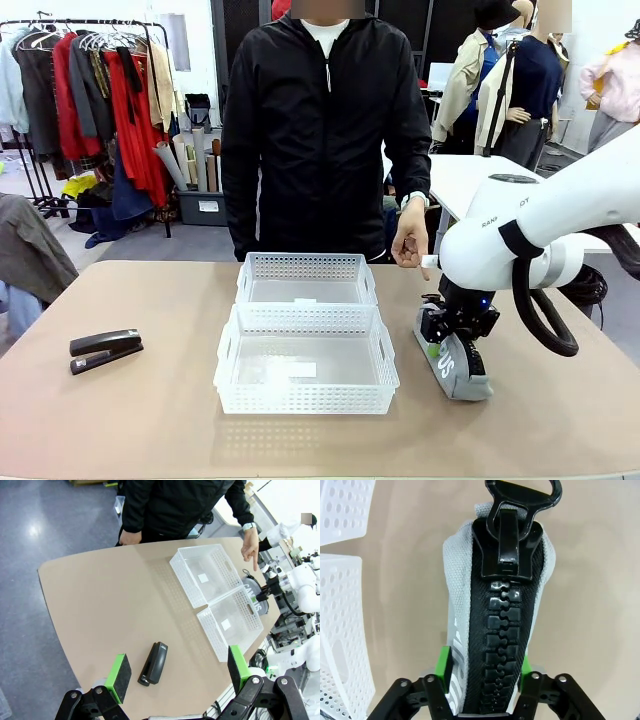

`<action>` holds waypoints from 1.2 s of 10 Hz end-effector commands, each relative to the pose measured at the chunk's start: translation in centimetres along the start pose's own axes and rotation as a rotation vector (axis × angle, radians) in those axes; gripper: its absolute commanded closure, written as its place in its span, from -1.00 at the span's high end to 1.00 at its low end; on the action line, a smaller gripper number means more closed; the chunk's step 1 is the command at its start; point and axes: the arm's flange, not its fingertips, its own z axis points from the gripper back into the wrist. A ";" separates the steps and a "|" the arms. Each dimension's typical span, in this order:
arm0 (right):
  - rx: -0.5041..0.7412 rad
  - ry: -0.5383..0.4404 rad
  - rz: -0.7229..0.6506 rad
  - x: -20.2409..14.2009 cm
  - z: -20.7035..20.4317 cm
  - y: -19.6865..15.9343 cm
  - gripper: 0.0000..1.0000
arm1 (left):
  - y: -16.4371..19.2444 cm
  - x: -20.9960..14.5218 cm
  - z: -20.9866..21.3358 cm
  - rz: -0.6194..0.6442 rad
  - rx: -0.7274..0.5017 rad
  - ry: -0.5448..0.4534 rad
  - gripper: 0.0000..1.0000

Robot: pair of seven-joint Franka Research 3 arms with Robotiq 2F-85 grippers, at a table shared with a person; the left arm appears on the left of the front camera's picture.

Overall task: Distribute items into two baskets.
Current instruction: Pick up the Pencil pouch that the person points to.

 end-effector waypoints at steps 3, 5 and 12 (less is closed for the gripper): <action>-0.039 0.035 -0.031 0.2 0.4 0.1 -1.00 | -0.1 0.0 0.2 -0.001 -0.002 -0.003 1.00; -0.002 0.000 -0.013 0.0 0.1 -0.1 -1.00 | -0.1 0.0 0.2 -0.001 -0.002 -0.003 1.00; -0.002 0.000 -0.013 0.0 0.1 -0.1 -1.00 | -0.1 0.0 0.2 -0.001 -0.002 -0.003 1.00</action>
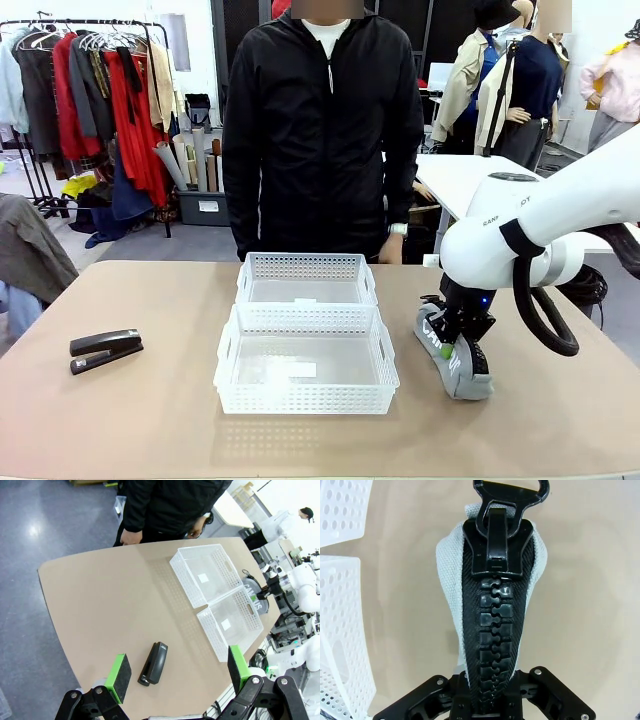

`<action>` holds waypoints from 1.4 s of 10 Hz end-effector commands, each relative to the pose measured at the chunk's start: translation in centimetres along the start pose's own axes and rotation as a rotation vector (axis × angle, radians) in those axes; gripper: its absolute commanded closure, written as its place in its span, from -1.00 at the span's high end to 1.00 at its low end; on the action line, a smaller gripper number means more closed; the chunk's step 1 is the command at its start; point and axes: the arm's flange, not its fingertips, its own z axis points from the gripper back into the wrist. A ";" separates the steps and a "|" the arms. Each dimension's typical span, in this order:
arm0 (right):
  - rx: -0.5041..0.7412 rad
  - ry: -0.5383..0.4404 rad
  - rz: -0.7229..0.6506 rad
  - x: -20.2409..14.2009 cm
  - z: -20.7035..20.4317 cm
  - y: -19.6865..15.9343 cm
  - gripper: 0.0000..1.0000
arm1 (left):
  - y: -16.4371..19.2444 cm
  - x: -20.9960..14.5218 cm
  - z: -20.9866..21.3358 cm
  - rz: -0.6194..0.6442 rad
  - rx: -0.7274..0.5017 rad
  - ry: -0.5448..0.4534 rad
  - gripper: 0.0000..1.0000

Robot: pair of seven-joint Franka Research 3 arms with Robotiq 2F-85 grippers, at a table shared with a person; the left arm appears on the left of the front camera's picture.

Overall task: Distribute items into two baskets.
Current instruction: Pick up the Pencil pouch that the person points to.

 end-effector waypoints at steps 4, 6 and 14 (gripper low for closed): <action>0.023 -0.038 0.143 0.2 3.2 -1.5 -1.00 | -0.1 0.0 0.2 -0.001 -0.002 -0.003 1.00; 0.049 -0.097 0.274 0.2 6.4 -3.3 -1.00 | -0.1 0.0 0.2 -0.001 -0.002 -0.003 1.00; -0.054 -0.100 0.751 -1.6 22.2 -6.7 -1.00 | -0.1 0.0 0.2 -0.001 -0.002 -0.003 1.00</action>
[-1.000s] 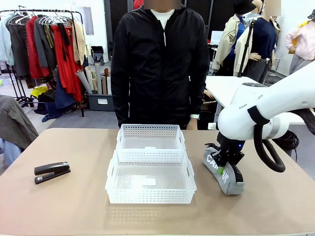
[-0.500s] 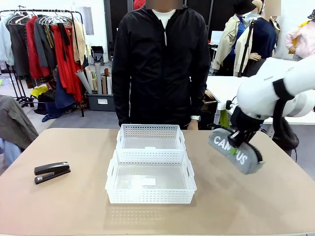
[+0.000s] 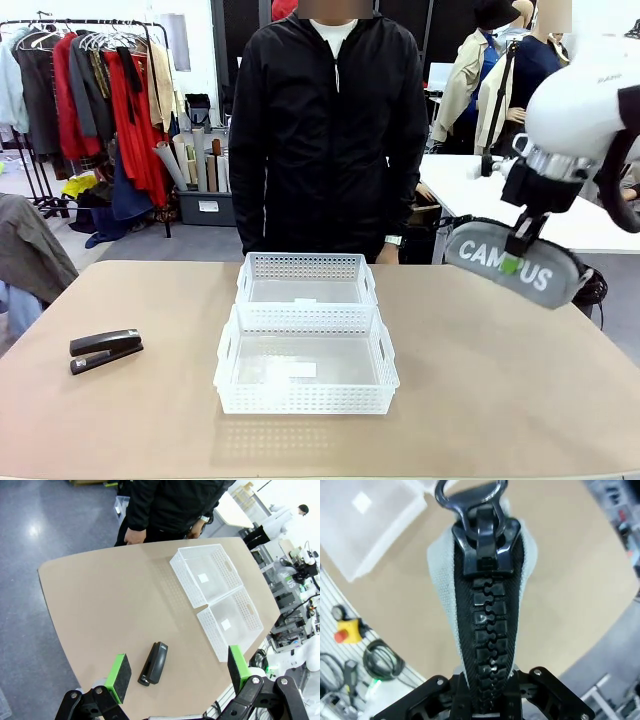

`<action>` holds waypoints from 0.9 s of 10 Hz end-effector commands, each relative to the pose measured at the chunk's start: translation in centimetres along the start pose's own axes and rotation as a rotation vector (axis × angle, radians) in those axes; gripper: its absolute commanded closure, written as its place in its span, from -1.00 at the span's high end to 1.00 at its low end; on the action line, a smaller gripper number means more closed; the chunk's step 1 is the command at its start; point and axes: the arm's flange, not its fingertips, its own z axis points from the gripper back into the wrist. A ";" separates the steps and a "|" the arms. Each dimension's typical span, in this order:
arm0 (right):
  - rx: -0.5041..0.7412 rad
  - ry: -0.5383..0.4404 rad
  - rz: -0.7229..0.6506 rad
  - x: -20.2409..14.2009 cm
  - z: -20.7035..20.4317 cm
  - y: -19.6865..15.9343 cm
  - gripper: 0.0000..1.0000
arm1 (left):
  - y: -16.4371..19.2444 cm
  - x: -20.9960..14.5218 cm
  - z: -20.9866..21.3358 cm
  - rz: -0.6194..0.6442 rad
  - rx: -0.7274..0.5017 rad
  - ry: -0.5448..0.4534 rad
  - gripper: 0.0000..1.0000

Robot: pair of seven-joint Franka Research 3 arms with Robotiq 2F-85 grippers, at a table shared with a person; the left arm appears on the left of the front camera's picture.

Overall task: Distribute items into two baskets.
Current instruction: Pick up the Pencil pouch that the person points to.

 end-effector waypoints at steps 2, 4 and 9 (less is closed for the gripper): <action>-0.052 0.003 0.127 -1.7 4.2 0.2 -1.00 | -0.1 0.0 0.2 -0.002 -0.002 -0.004 1.00; -0.045 -0.009 0.158 -2.6 5.9 0.7 -1.00 | -0.1 0.0 0.2 -0.002 -0.002 -0.004 1.00; -0.043 -0.014 0.127 -2.5 6.0 1.0 -1.00 | -0.1 0.0 0.2 -0.002 -0.002 -0.004 1.00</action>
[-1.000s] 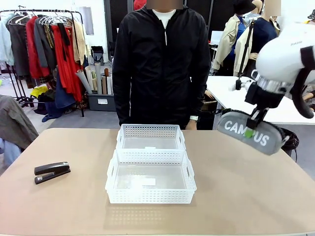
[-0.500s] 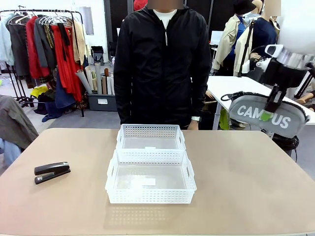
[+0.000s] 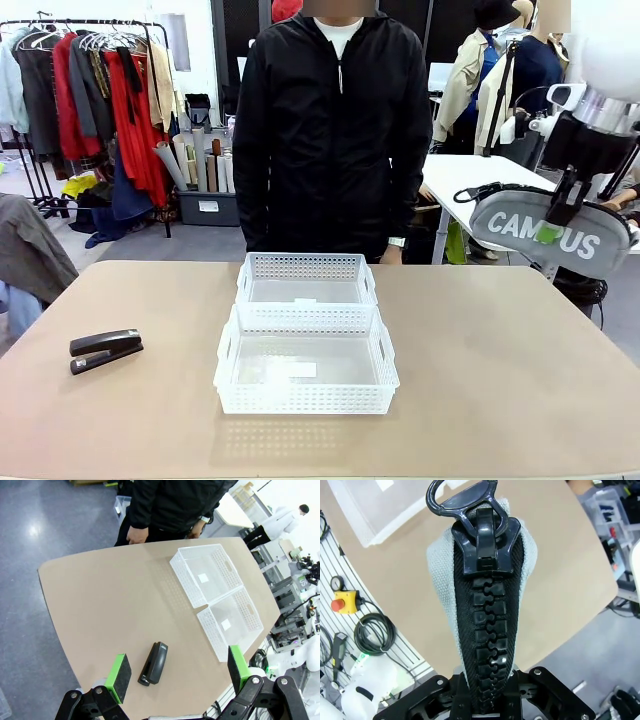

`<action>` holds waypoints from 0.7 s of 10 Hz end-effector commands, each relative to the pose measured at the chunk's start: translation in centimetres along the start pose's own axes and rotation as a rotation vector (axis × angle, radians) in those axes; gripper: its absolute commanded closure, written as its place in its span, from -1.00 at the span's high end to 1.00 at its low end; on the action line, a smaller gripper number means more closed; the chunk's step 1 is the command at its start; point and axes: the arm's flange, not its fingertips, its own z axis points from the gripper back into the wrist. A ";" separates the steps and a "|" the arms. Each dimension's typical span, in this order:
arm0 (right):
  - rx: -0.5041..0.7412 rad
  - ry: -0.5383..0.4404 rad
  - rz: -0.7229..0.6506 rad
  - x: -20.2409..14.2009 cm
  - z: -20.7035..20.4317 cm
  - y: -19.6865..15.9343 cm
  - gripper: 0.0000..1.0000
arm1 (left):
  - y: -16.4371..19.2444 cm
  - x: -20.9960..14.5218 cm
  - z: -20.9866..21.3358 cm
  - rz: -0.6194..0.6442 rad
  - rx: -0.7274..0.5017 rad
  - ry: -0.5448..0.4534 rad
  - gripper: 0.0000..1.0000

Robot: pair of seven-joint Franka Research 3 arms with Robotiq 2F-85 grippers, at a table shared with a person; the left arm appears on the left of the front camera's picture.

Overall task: Distribute items into two baskets.
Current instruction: Pick up the Pencil pouch that the person points to, then move the picked Pencil pouch towards the Organizing basket indicated by the person, stopping as directed.

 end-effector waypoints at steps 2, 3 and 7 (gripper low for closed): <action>-0.007 -0.006 -0.001 0.1 0.0 -0.2 -1.00 | -0.2 0.0 0.2 -0.002 -0.002 -0.004 1.00; -0.007 -0.006 -0.001 0.1 0.0 -0.2 -1.00 | -0.2 0.0 0.2 -0.002 -0.002 -0.004 1.00; -0.007 -0.006 -0.001 0.1 0.0 -0.2 -1.00 | -0.2 0.0 0.2 -0.002 -0.002 -0.004 1.00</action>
